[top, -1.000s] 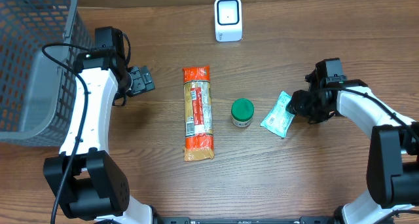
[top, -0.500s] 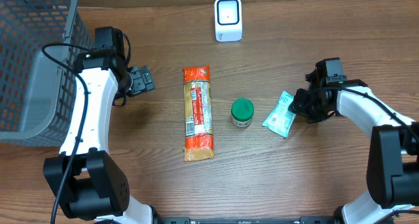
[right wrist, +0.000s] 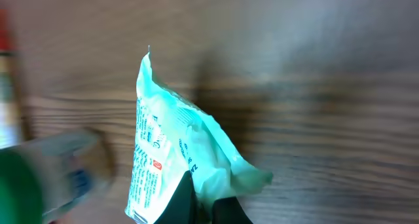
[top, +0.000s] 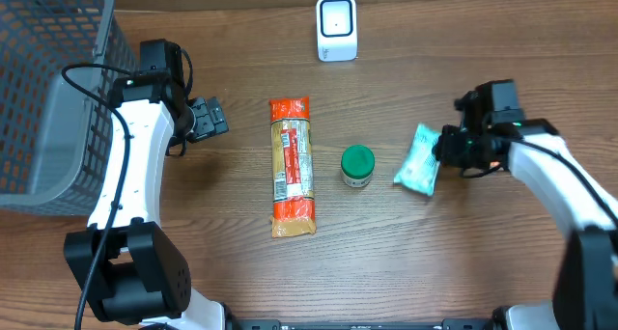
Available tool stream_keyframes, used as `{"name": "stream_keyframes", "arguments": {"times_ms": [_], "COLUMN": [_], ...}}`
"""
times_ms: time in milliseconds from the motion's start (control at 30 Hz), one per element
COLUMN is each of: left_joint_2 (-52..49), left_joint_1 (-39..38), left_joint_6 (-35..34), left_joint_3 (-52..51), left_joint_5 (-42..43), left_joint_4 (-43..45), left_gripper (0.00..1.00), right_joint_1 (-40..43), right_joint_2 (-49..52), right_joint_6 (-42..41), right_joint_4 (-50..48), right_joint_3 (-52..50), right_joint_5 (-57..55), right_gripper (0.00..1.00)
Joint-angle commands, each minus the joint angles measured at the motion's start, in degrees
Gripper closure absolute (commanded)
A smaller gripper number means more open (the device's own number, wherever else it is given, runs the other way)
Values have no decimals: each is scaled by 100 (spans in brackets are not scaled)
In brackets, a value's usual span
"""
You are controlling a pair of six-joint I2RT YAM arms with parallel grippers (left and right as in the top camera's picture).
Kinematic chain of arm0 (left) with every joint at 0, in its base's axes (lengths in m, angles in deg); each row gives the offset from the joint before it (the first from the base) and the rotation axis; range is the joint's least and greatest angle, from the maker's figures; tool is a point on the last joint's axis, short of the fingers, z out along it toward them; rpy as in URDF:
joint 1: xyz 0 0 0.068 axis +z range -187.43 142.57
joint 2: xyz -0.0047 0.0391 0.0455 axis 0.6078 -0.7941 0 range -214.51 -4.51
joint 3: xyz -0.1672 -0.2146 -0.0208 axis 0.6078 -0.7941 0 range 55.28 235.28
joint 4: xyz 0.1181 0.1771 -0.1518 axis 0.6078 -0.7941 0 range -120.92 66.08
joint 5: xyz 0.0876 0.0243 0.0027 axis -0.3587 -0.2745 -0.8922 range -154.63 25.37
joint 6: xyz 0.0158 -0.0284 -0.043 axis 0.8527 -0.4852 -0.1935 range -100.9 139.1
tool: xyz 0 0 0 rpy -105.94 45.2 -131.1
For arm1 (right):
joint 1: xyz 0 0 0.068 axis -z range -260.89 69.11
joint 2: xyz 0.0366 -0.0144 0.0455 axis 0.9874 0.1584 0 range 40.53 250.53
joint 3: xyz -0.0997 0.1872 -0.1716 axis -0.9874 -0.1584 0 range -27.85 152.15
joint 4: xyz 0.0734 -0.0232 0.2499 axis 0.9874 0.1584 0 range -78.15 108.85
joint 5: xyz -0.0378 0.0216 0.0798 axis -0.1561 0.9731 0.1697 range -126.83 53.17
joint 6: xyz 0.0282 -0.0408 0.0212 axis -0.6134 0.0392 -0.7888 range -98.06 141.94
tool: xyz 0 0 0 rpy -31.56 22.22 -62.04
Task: Scan the item barcode
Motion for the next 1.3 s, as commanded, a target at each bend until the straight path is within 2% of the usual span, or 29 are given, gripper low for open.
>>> {"name": "stream_keyframes", "arguments": {"times_ms": [0,200,333,533,700,900,1000,1100,1267], "left_joint_2": [33,33,33,33,33,33,31,31,33], "left_joint_1": [9,9,9,9,9,9,9,9,9], "left_joint_6": [127,129,127,127,127,127,127,129,127], "left_joint_3": [50,50,50,50,50,50,50,50,50], "left_joint_5": [-52,-52,-52,-52,-52,-52,-50,-52,-52], "left_joint_4": [9,9,9,9,9,9,9,9,9], "left_gripper": [0,0,0,0,0,0,0,0,0], "right_joint_1": [15,15,15,13,7,-256,-533,-901,-1456], "right_joint_2": [-859,-1563,-1596,-1593,-1331,-197,275,671,1143], "right_joint_6": [267,341,376,374,376,599,614,852,1572], "right_joint_4": [28,24,26,544,1233,2535,2887,2671,1611], "right_joint_3": [83,85,133,645,1681,4039,5121,5764,5768], "right_joint_5": [52,136,181,210,42,-466,-802,-1486,-2376], "right_gripper": [96,96,97,97,96,97,97,97,97]}}
